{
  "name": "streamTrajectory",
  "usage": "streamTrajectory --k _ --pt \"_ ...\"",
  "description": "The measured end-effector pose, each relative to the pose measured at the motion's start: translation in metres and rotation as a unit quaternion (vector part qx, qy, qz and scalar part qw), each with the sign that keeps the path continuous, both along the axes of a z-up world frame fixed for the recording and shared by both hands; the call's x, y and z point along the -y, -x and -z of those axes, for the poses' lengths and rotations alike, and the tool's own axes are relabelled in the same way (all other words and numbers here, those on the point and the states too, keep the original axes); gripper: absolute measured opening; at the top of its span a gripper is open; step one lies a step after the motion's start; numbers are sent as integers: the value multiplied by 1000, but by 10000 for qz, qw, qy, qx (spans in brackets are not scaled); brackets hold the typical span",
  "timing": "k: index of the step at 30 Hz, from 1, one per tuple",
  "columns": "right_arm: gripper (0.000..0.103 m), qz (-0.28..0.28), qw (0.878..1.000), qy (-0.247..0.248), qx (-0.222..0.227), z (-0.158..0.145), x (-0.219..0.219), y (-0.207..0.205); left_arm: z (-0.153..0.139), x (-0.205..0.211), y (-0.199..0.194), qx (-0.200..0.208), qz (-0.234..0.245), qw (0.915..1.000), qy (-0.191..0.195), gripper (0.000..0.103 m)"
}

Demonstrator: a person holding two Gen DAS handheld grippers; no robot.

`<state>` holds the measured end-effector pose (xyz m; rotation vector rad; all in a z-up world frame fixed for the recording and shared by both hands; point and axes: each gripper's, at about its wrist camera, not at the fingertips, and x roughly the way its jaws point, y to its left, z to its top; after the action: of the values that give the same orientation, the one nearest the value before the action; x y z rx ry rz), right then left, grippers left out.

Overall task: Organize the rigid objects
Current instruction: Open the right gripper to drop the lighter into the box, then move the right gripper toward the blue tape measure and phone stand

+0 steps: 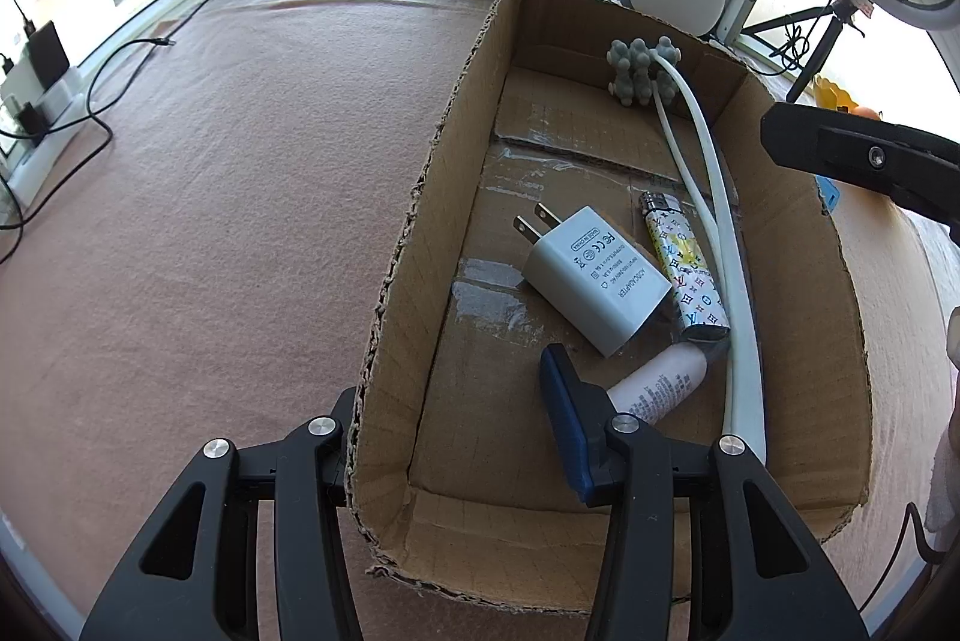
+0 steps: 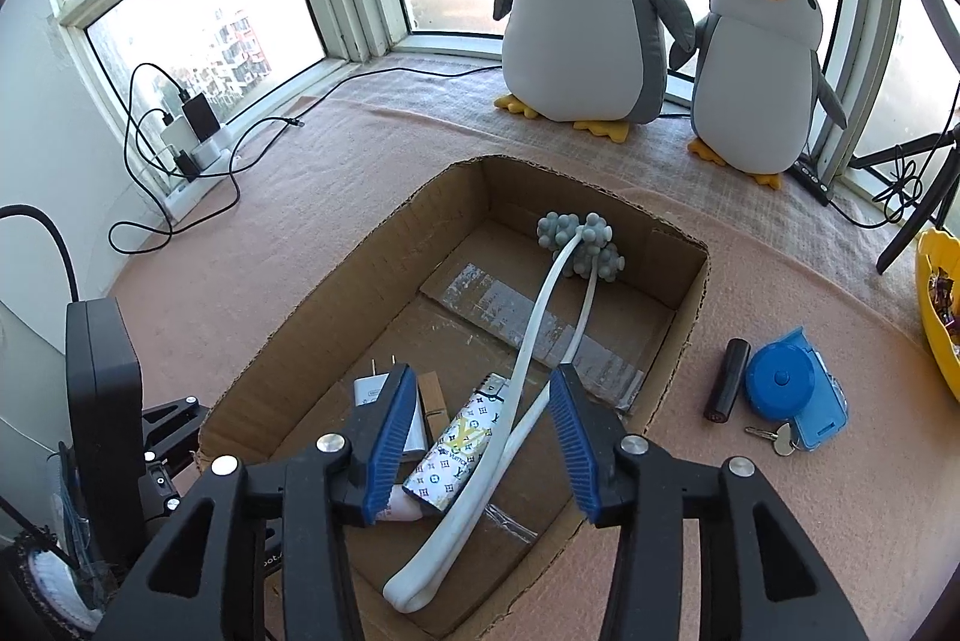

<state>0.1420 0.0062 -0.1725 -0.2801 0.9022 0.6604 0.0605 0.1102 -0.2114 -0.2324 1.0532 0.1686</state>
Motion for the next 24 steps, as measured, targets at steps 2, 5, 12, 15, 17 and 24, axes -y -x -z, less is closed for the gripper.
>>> streamTrajectory --k 2,5,12,15,17,24 --pt "43 33 10000 -9 14 -1 2 -2 0 0 0 1 -3 10000 4 46" --pt "43 95 9999 -70 12 -5 8 -5 0 0 0 2 2 10000 1 46" --pt "43 452 9986 -276 84 -15 34 -21 0 0 0 2 -1 10000 3 46" --pt "43 710 9967 -398 -20 -16 52 -34 0 0 0 0 0 10000 1 46" --pt "43 892 9949 -457 -80 -15 65 -43 0 0 0 -1 -2 10000 2 46" --pt "43 1536 9865 -540 -172 -8 109 -73 0 0 0 0 10 10000 -16 46"
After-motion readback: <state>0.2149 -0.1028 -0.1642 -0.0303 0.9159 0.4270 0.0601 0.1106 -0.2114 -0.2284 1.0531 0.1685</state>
